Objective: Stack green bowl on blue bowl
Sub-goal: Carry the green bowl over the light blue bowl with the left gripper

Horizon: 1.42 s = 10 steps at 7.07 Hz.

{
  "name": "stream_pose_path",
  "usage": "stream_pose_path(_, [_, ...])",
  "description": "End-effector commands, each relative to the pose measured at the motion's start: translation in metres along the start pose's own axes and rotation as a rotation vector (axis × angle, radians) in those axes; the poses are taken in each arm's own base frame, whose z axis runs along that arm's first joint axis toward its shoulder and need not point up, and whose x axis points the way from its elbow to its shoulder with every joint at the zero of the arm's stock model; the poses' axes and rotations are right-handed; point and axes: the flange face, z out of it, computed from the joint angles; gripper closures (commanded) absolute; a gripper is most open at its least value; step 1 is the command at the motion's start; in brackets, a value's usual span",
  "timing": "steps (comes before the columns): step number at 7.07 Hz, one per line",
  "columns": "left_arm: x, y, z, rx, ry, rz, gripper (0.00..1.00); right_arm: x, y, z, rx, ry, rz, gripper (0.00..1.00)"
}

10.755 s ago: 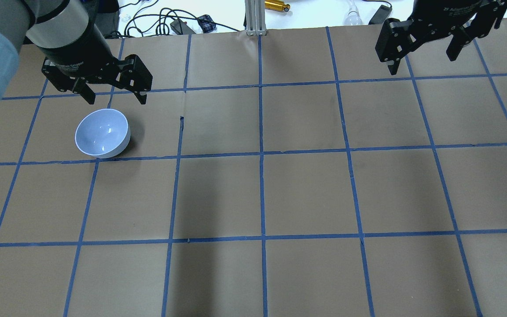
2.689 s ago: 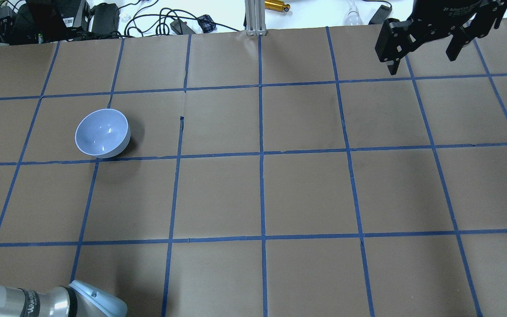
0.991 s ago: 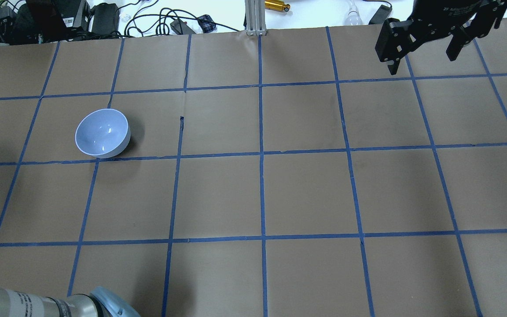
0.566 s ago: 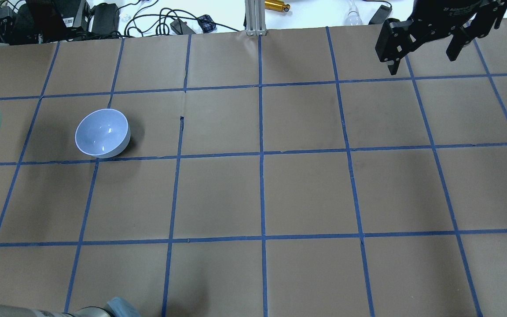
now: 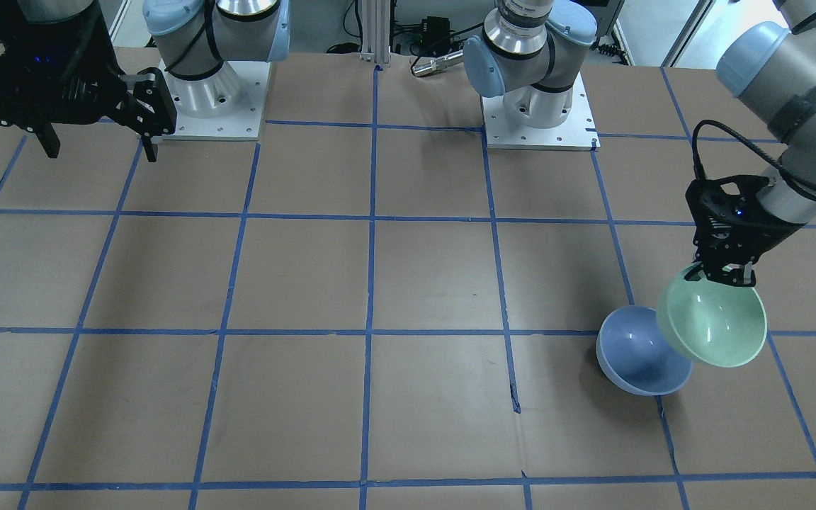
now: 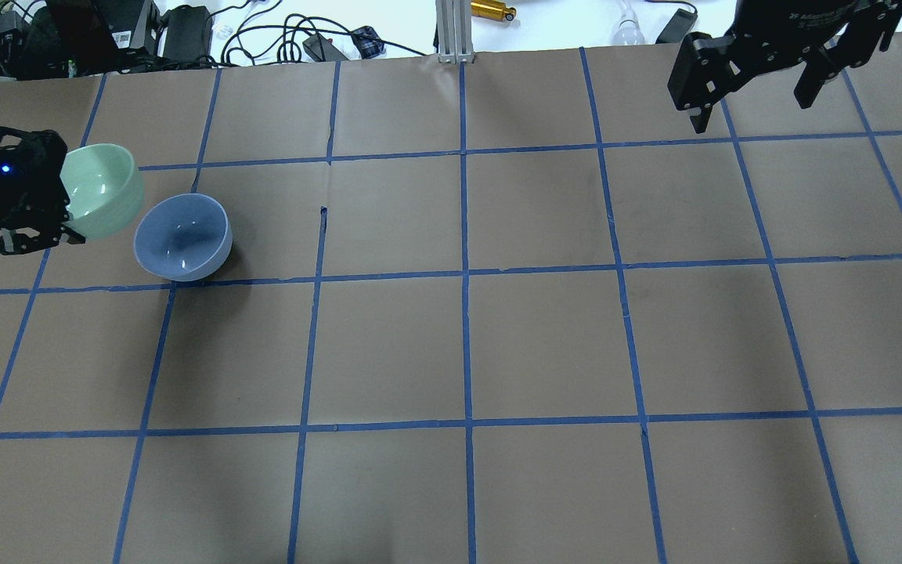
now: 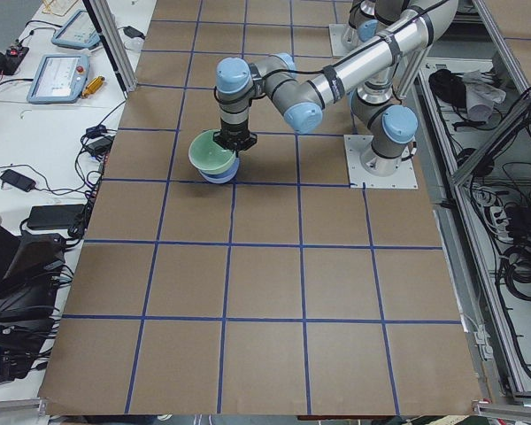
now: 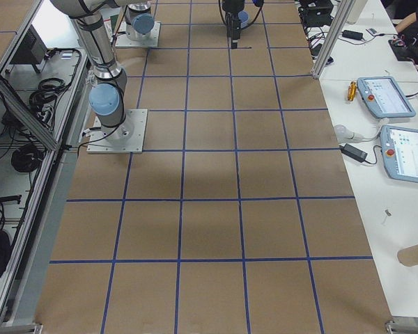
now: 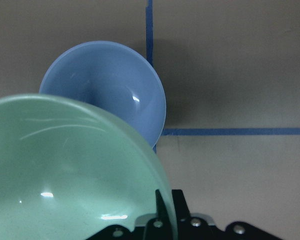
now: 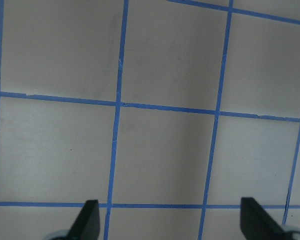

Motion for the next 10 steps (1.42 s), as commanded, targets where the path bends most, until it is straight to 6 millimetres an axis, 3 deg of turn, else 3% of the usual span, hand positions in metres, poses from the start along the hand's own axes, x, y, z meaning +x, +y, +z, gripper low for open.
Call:
stream_pose_path(1, [0.001,-0.013,0.026,-0.011,-0.028,0.040,1.00,0.000,0.000,0.000,0.000,0.000,0.001,0.00])
stream_pose_path(2, [-0.001,-0.011,0.040,-0.018,-0.046,0.049,1.00,0.000,0.000,0.000,0.000,0.000,-0.001,0.00])
stream_pose_path(5, [-0.002,-0.011,0.043,-0.019,-0.048,0.061,1.00,0.000,0.000,0.000,0.000,0.000,-0.001,0.00])
stream_pose_path(7, [-0.004,-0.023,0.044,-0.017,-0.046,0.070,1.00,0.000,0.000,0.000,0.000,0.000,0.001,0.00])
stream_pose_path(8, [-0.005,-0.032,0.044,-0.020,-0.045,0.060,0.92,0.000,0.000,0.000,0.000,0.000,-0.001,0.00])
stream_pose_path(9, [-0.004,-0.034,0.042,-0.022,-0.047,0.066,0.01,0.000,0.000,0.000,0.000,0.000,-0.001,0.00])
stream_pose_path(10, [-0.004,-0.033,0.042,-0.023,-0.047,0.063,0.00,0.000,0.000,0.000,0.000,0.000,-0.001,0.00])
